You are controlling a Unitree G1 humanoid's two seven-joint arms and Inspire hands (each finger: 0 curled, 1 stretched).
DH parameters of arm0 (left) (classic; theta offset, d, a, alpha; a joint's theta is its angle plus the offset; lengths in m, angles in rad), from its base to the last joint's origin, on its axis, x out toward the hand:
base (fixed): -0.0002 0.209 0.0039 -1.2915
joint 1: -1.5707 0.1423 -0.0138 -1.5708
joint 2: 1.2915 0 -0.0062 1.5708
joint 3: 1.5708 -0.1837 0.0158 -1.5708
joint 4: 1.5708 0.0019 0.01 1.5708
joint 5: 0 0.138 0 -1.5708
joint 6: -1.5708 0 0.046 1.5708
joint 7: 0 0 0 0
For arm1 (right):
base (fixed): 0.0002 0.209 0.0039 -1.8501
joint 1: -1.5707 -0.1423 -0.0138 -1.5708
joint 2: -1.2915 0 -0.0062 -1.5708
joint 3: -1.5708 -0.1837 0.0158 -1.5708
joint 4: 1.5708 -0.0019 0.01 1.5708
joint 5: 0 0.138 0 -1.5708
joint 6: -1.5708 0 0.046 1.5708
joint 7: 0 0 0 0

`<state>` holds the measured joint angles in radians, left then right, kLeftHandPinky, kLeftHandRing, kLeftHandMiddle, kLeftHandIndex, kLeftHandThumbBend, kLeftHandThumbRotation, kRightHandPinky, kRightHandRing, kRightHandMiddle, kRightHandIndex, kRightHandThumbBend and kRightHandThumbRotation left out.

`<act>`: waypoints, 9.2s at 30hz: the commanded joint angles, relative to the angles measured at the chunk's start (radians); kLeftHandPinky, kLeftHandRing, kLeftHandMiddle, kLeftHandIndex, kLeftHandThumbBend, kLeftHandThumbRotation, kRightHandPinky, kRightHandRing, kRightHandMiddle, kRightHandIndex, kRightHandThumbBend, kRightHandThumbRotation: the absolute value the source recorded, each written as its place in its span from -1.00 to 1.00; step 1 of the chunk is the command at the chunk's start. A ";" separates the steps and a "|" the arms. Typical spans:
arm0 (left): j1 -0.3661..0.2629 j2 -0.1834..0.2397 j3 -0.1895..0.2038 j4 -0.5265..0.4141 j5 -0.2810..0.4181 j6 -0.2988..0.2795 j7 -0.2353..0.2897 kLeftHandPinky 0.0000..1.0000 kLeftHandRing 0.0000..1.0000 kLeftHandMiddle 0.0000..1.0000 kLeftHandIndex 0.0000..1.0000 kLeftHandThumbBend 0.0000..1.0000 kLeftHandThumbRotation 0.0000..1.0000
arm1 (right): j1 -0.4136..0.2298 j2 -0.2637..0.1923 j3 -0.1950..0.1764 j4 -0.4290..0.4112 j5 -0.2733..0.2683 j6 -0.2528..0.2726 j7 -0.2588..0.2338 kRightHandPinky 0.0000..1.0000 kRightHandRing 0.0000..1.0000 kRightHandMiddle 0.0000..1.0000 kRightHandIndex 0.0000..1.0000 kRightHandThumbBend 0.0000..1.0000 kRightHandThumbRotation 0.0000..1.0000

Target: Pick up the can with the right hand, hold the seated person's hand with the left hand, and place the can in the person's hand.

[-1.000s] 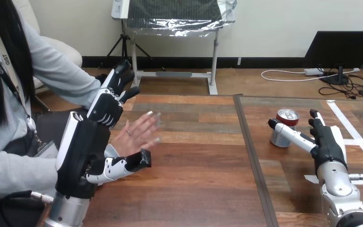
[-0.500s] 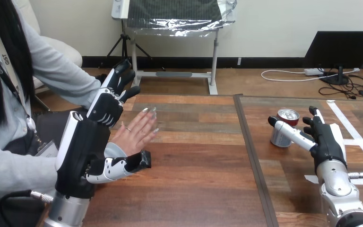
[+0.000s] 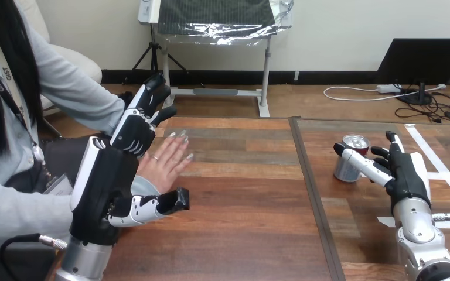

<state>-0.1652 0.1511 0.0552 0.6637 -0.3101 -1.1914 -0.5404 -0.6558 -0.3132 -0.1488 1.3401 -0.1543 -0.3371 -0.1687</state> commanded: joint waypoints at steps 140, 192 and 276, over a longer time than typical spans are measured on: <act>-0.079 -0.062 0.014 0.071 -0.092 -0.004 -0.102 0.79 0.94 0.99 0.93 1.00 0.10 | -0.041 0.006 0.036 -0.062 0.000 -0.291 -0.011 0.99 1.00 1.00 1.00 1.00 0.37; -0.074 -0.059 0.010 0.093 -0.107 -0.022 -0.120 0.83 0.95 1.00 0.95 1.00 0.08 | -0.100 -0.080 0.310 -0.049 -0.374 -0.167 -0.384 1.00 1.00 1.00 1.00 1.00 0.15; -0.034 -0.044 0.021 0.020 -0.144 -0.020 -0.159 0.80 0.96 0.99 0.92 1.00 0.05 | -0.238 -0.126 0.544 0.031 -0.544 0.177 -0.156 0.85 0.93 0.89 0.91 1.00 0.33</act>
<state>-0.1671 0.1020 0.0606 0.7328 -0.4563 -1.1969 -0.7075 -0.8068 -0.4041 0.3838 1.3744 -0.6891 -0.1681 -0.3447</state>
